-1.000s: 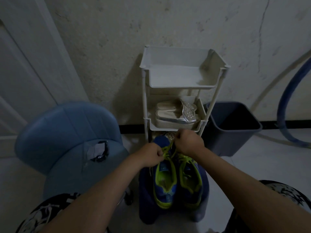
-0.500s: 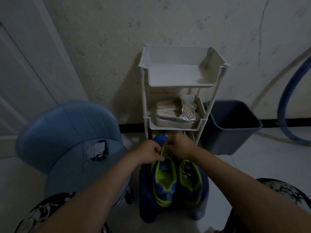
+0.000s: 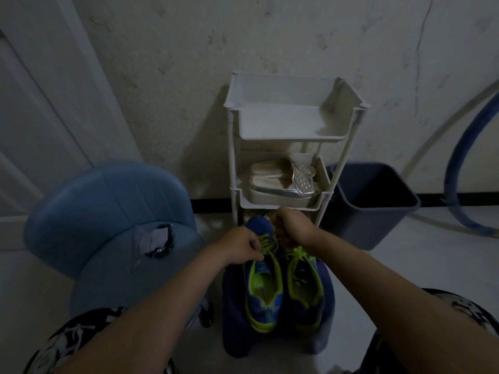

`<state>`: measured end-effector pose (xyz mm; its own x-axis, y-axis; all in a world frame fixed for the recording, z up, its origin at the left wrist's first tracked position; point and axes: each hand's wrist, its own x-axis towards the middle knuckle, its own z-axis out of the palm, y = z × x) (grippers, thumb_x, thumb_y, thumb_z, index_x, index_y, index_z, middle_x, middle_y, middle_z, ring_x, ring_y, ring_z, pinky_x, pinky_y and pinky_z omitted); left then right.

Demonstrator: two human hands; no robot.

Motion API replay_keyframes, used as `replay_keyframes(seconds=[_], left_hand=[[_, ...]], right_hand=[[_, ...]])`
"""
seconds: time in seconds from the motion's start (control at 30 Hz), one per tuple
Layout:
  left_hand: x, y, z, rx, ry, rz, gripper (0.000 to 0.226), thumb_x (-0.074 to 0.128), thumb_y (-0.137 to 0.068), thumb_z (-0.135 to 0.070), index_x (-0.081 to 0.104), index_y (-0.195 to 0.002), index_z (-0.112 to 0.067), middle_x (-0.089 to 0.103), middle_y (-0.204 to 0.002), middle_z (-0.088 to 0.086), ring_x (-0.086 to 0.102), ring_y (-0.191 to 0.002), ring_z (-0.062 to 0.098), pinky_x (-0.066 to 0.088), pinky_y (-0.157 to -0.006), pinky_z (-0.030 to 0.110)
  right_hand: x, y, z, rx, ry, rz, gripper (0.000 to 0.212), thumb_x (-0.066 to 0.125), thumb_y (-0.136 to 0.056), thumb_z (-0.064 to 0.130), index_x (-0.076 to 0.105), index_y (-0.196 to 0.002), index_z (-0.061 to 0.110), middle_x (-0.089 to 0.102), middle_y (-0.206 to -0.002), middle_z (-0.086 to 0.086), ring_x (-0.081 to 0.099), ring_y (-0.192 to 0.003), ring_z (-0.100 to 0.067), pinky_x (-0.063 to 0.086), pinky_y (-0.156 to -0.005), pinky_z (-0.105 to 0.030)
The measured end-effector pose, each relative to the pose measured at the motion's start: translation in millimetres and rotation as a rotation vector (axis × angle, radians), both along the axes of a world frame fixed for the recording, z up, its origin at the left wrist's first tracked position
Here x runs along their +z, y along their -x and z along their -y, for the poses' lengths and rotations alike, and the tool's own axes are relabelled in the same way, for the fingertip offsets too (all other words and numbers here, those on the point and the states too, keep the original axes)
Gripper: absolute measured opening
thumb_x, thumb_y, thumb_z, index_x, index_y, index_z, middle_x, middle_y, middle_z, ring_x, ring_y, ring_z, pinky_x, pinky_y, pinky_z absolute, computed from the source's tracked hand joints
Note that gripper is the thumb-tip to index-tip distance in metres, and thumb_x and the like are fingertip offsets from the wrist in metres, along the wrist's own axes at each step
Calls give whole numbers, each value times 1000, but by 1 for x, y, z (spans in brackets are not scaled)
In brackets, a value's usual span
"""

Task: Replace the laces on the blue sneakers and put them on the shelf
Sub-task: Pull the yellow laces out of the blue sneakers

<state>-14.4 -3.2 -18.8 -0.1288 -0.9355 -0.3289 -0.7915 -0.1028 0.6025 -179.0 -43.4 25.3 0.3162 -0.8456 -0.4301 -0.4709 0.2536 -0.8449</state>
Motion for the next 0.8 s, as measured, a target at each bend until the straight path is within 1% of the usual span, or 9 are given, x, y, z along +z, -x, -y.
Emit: replay_keyframes(seconds=[0.07, 0.13, 0.2, 0.27, 0.37, 0.47, 0.6, 0.7, 0.8], left_hand=[[1, -1, 0, 1, -35, -7, 14, 79, -80, -19, 74, -93, -16, 60, -75, -16, 56, -70, -2, 41, -61, 10], [1, -1, 0, -13, -50, 19, 13, 75, -82, -16, 70, -93, -21, 60, -80, -13, 55, -70, -2, 43, -62, 12], [0, 1, -1, -24, -37, 54, 18, 70, -83, -14, 65, -96, -25, 59, -91, -8, 55, -77, 5, 43, -67, 17], [-1, 6, -3, -34, 29, 76, 29, 65, -83, -10, 63, -109, -22, 58, -100, -1, 54, -84, 11, 39, -68, 19], [-2, 12, -5, -63, 141, 94, 40, 62, -83, -6, 65, -121, -17, 59, -108, 7, 57, -97, 19, 37, -71, 20], [-1, 14, -5, -91, 155, 130, 33, 60, -84, -7, 72, -114, -16, 64, -107, 8, 59, -102, 22, 45, -79, 25], [-4, 16, -4, -61, 180, 186, 17, 60, -79, -7, 76, -84, -12, 70, -84, 9, 64, -83, 24, 51, -70, 31], [-6, 17, -3, -37, 185, 212, 12, 63, -78, -11, 72, -72, -6, 67, -73, 13, 63, -73, 23, 50, -65, 33], [-7, 16, -3, -27, 199, 210, 10, 65, -76, -11, 72, -71, -6, 69, -74, 11, 63, -73, 22, 49, -65, 32]], right_hand=[[-2, 4, 5, 77, 229, -242, 34, 36, -100, 28, 53, -72, 18, 53, -74, -4, 50, -65, -16, 40, -61, -30], [-5, 11, 11, 75, 454, -522, 38, 44, -96, 42, 57, -71, 16, 61, -80, -8, 60, -79, -25, 43, -66, -32], [-10, 17, 16, 97, 479, -650, 36, 53, -91, 47, 59, -74, 16, 66, -90, -10, 64, -88, -29, 44, -69, -31], [-13, 18, 14, 172, 458, -730, 32, 58, -90, 43, 68, -93, 13, 68, -103, -11, 65, -97, -30, 49, -74, -33], [-15, 19, 8, 285, 592, -884, 33, 61, -88, 30, 68, -119, 21, 62, -122, -6, 63, -108, -28, 53, -87, -38], [-15, 15, 6, 415, 659, -890, 34, 62, -88, 27, 66, -122, 27, 61, -124, -3, 62, -110, -25, 53, -88, -36], [-24, 5, 0, 667, 527, -827, 31, 53, -96, 29, 65, -124, 32, 66, -115, -1, 63, -103, -22, 46, -75, -28], [-32, 6, 3, 632, 546, -867, 26, 55, -94, 30, 67, -116, 22, 67, -112, -4, 64, -99, -22, 45, -72, -29], [-33, 6, 4, 584, 529, -826, 27, 53, -93, 35, 67, -109, 18, 66, -107, -5, 63, -99, -23, 47, -75, -30]])
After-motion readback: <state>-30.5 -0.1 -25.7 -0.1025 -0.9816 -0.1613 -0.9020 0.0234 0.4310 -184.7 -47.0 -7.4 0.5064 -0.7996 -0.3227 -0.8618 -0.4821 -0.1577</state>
